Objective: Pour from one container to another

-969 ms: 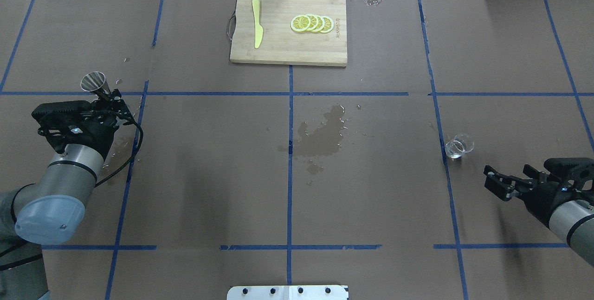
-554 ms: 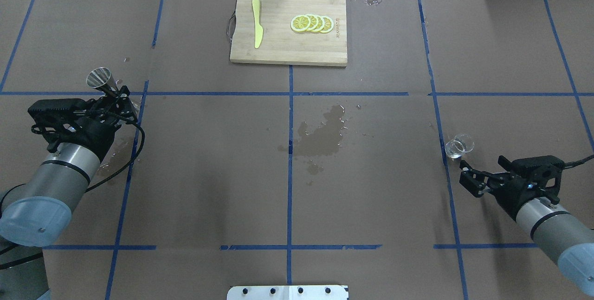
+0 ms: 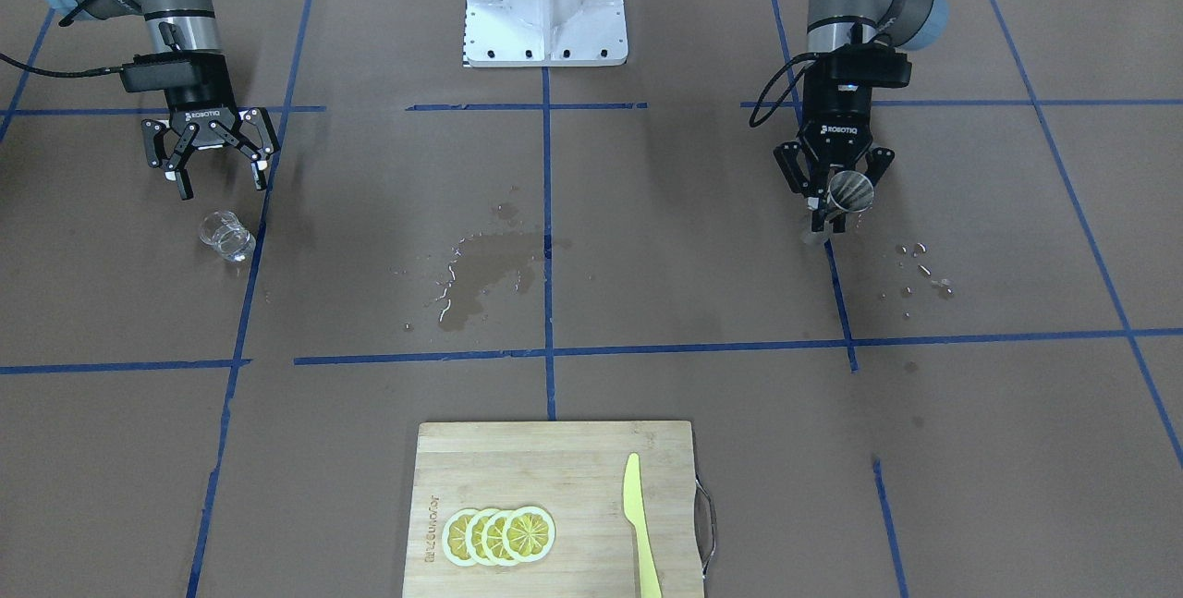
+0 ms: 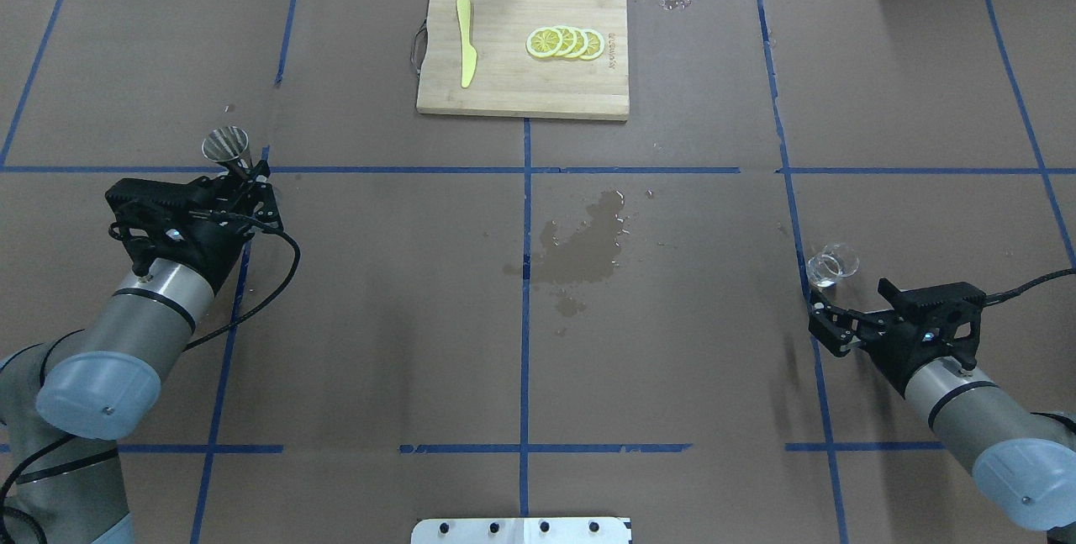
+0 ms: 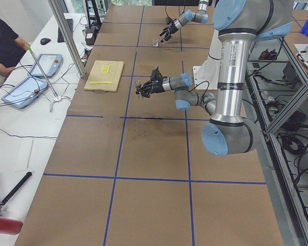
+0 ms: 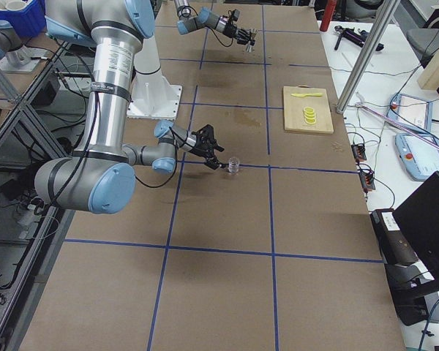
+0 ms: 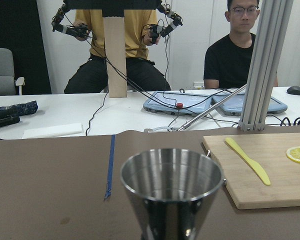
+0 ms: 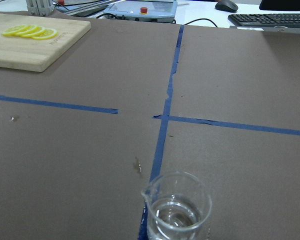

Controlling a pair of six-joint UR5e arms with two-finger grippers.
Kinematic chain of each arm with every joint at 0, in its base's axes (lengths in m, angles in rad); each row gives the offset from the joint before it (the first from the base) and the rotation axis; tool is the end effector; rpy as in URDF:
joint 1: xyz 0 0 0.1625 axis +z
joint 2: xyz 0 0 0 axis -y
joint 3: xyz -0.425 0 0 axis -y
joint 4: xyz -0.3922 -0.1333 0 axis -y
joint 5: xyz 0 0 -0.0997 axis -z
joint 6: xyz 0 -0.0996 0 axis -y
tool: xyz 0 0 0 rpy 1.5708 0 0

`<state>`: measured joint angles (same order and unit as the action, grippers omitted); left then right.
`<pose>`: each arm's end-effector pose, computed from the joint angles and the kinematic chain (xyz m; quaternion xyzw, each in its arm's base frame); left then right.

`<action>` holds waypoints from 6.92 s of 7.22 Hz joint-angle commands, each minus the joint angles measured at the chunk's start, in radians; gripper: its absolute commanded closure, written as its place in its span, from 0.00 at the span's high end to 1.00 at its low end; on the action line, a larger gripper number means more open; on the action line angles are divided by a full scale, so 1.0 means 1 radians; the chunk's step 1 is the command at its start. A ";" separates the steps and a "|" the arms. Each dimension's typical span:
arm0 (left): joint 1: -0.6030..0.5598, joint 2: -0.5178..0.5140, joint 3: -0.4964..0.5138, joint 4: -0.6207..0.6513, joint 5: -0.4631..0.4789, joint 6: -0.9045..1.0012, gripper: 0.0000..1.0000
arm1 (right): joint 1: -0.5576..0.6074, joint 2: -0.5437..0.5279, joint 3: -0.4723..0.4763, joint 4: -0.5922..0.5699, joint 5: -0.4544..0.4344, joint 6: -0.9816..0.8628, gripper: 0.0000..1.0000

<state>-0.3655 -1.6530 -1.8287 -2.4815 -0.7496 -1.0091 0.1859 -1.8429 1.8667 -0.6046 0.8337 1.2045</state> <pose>0.3937 -0.3714 0.3819 0.5295 0.3354 -0.1598 0.7627 -0.3504 -0.2697 0.5196 0.4258 -0.3399 0.0965 0.8330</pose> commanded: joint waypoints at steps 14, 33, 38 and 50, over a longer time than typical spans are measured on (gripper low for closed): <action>-0.003 -0.022 0.022 0.000 0.003 0.010 0.00 | 0.076 0.177 -0.218 0.011 -0.102 -0.046 0.97; 0.051 -0.297 0.109 0.012 -0.008 0.150 0.00 | 0.082 0.131 -0.043 0.082 0.011 -0.155 0.00; -0.037 -0.424 0.130 -0.082 -0.602 0.404 0.00 | 0.279 0.200 0.023 0.085 0.278 -0.543 0.00; -0.058 -0.626 0.454 -0.267 -0.732 0.471 0.00 | 0.267 0.655 0.220 -0.725 0.291 -0.917 0.00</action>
<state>-0.4241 -2.2633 -1.3928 -2.7471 -1.4829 -0.5396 0.4549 -1.2198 2.0890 -1.2826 1.1254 0.3309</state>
